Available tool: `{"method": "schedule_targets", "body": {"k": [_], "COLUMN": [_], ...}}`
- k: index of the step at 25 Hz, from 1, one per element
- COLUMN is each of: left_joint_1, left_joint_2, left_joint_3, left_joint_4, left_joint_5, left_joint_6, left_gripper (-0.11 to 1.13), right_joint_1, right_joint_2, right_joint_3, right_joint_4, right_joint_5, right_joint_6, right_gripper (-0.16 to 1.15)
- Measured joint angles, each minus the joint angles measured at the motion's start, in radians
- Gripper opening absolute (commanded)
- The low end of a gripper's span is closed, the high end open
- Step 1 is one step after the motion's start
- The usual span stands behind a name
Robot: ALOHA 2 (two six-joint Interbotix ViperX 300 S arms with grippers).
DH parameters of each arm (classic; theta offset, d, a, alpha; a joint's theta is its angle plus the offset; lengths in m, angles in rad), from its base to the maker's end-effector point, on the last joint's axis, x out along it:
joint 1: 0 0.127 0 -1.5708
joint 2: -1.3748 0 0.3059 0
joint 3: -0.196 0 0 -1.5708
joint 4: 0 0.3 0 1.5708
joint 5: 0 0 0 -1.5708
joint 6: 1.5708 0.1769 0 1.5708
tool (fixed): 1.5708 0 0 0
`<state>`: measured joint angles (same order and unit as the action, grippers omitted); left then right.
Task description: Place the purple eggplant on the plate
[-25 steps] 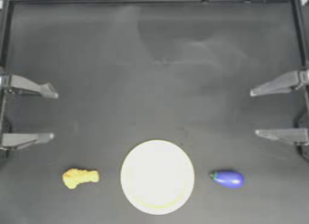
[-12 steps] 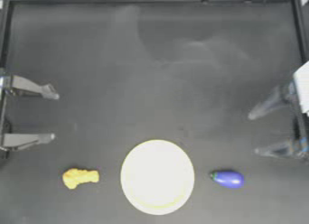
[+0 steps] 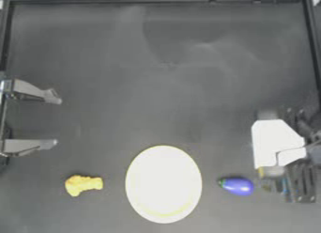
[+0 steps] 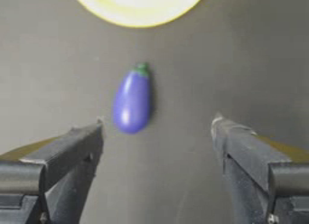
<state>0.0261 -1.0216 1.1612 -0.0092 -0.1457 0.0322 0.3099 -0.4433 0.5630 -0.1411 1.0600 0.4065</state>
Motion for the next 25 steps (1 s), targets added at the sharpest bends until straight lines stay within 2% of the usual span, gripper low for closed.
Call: {"method": "schedule_targets", "body": {"k": [8,25], "left_joint_1": [0.003,0.005], "left_joint_2": [-0.002,-0.002], "left_joint_3": [0.0,0.0], "left_joint_4": [0.0,0.0], "left_joint_5": [0.002,0.002], "left_joint_6": [0.0,0.002], "left_gripper": [1.03,1.03], "right_joint_1": [0.032,0.048], "right_joint_2": [0.112,0.255], "right_joint_3": [0.046,0.178], "right_joint_4": [0.002,0.002], "right_joint_5": [-0.026,-0.307], "right_joint_6": [0.107,0.196], "right_gripper": [0.99,0.99]}}
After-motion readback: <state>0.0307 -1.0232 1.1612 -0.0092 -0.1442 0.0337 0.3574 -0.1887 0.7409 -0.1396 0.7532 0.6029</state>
